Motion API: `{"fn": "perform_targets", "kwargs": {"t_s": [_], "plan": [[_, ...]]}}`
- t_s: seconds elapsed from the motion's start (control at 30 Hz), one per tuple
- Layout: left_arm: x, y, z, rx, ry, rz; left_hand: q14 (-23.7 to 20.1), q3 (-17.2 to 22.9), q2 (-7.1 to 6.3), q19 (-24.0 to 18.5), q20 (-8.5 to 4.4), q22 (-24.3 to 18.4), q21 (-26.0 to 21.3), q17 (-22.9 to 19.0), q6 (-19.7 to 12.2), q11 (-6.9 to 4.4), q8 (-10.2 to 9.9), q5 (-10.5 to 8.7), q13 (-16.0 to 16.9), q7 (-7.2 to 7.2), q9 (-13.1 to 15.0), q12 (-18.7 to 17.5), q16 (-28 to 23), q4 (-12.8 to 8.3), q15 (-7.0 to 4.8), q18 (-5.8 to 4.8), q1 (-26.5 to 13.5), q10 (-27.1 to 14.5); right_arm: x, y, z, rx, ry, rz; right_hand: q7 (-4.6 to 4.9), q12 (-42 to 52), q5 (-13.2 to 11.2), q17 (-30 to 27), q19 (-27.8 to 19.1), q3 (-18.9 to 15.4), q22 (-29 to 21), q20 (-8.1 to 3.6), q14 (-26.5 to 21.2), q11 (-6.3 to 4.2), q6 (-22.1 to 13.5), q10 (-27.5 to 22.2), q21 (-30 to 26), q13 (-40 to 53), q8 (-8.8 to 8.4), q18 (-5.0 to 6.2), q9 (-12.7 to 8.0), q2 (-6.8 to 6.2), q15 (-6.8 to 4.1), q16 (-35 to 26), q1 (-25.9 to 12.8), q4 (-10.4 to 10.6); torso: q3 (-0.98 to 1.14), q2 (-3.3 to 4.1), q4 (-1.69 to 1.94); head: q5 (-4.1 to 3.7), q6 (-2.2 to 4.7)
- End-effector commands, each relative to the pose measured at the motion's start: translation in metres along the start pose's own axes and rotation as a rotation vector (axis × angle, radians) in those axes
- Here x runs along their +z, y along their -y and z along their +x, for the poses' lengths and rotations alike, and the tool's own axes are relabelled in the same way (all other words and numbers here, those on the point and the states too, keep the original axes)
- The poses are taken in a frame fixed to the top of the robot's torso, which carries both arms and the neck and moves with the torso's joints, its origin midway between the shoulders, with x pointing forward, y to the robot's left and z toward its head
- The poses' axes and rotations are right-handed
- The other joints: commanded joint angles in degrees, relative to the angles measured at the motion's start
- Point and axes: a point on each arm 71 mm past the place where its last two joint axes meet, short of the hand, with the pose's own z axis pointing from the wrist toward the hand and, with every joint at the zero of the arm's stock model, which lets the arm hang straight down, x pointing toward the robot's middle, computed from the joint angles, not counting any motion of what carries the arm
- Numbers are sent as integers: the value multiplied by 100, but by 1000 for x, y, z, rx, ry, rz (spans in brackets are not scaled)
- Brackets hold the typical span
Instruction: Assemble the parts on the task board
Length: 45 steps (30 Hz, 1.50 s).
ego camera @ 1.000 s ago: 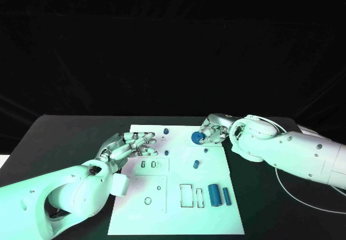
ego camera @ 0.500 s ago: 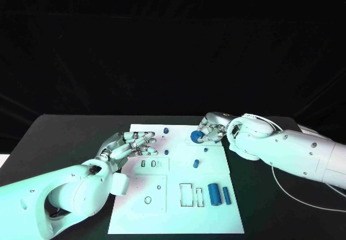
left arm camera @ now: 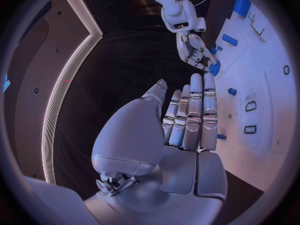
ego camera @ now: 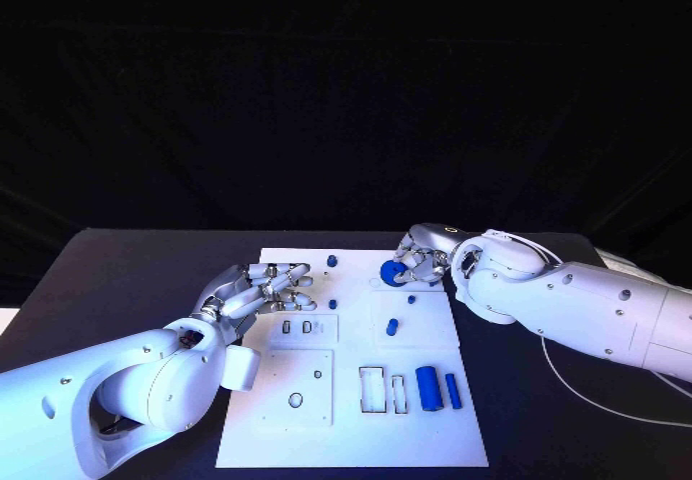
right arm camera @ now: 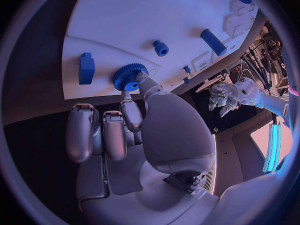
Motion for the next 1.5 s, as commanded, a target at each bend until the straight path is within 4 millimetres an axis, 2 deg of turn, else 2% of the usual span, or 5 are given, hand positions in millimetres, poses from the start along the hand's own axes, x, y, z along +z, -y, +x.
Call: {"fn": "perform_targets", "kwargs": {"t_s": [0.03,0.17,0.33,0.93,1.5], "plan": [[0,1,2,-9,-24,3,-44,-5,-25,14,4,5,11,6,-28,15,-17,19,-5,8,-1,-19,34,-36,14,40,15,-38,-2,-8,-4,-5,114,-42,-133,174,12,633,15,100,33,-64,440,-71,243,162,33,161,81,-116,95,245,-42,48,161,-30,5,-3,-1,7,-2],[0,0,1,-9,-22,2,-44,-5,-25,14,4,5,11,6,-28,15,-17,19,-5,8,-1,-19,34,-36,14,40,15,-38,-5,-21,-8,9,180,-83,-138,284,38,663,31,154,67,-82,446,-78,266,224,50,274,72,-124,110,204,-51,63,95,-36,5,-2,15,-8,0],[0,0,0,-8,-19,2,-44,-5,-25,14,4,5,11,6,-28,15,-17,19,-5,8,-1,-19,34,-36,14,40,15,-38,-2,-40,-7,23,197,-114,-125,275,-254,651,32,128,67,-77,443,-62,240,227,50,287,18,-125,117,153,-40,56,-238,160,-4,-2,6,17,1],[2,-1,2,-9,-21,1,-47,-4,-26,13,4,6,11,9,-30,16,-17,19,-5,9,-1,-19,36,-37,14,40,12,-41,24,-100,9,27,135,-173,-113,217,-189,630,28,161,59,-74,438,-54,209,194,45,263,-33,-123,123,105,-36,43,-326,207,-12,3,13,68,8],[3,-2,3,-11,-24,1,-47,-4,-26,13,4,6,11,9,-30,16,-17,19,-5,9,-1,-19,36,-37,14,40,12,-41,34,-114,23,-8,84,-174,-55,15,-54,600,20,185,43,-49,430,-6,94,67,35,128,-139,-121,113,-3,-1,23,-392,211,6,2,-1,109,-28]]}}
